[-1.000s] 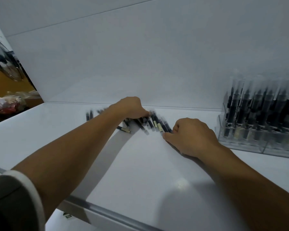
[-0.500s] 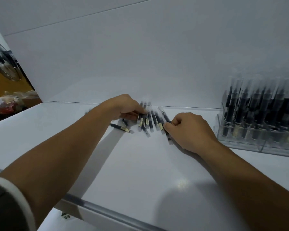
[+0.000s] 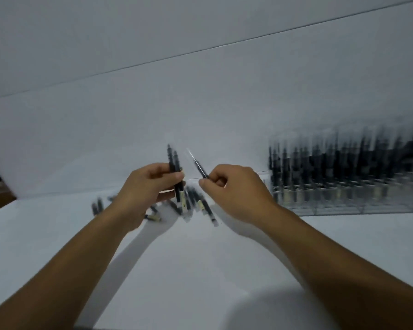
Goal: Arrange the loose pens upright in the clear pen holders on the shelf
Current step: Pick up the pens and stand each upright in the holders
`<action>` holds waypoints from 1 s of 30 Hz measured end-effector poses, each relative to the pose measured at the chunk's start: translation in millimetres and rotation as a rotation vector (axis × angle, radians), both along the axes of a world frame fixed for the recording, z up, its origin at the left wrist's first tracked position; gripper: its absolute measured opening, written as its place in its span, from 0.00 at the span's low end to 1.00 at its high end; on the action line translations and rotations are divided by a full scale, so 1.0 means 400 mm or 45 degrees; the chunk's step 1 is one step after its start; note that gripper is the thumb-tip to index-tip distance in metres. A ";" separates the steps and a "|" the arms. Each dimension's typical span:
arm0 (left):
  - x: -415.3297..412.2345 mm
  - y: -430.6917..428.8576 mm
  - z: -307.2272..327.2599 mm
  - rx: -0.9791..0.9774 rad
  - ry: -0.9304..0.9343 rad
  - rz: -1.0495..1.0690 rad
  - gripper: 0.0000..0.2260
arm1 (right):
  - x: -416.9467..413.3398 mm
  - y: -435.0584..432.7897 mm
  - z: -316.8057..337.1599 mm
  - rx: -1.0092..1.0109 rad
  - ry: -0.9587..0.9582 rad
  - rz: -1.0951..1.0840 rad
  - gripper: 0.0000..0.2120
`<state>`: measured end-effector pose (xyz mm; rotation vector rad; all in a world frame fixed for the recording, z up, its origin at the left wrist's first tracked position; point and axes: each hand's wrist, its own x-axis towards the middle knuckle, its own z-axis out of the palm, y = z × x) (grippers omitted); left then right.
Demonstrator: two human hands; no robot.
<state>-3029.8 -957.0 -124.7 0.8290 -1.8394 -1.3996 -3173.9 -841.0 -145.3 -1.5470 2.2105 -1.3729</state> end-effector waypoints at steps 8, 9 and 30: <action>-0.072 0.173 0.023 -0.012 0.218 -0.211 0.09 | -0.090 0.204 0.075 -0.124 0.007 -0.041 0.10; -0.091 0.196 0.019 -0.014 0.228 -0.253 0.09 | -0.108 0.238 0.078 -0.152 -0.003 -0.062 0.10; -0.482 0.536 -0.061 0.073 0.379 -0.670 0.08 | -0.415 0.561 0.134 -0.440 -0.021 -0.610 0.05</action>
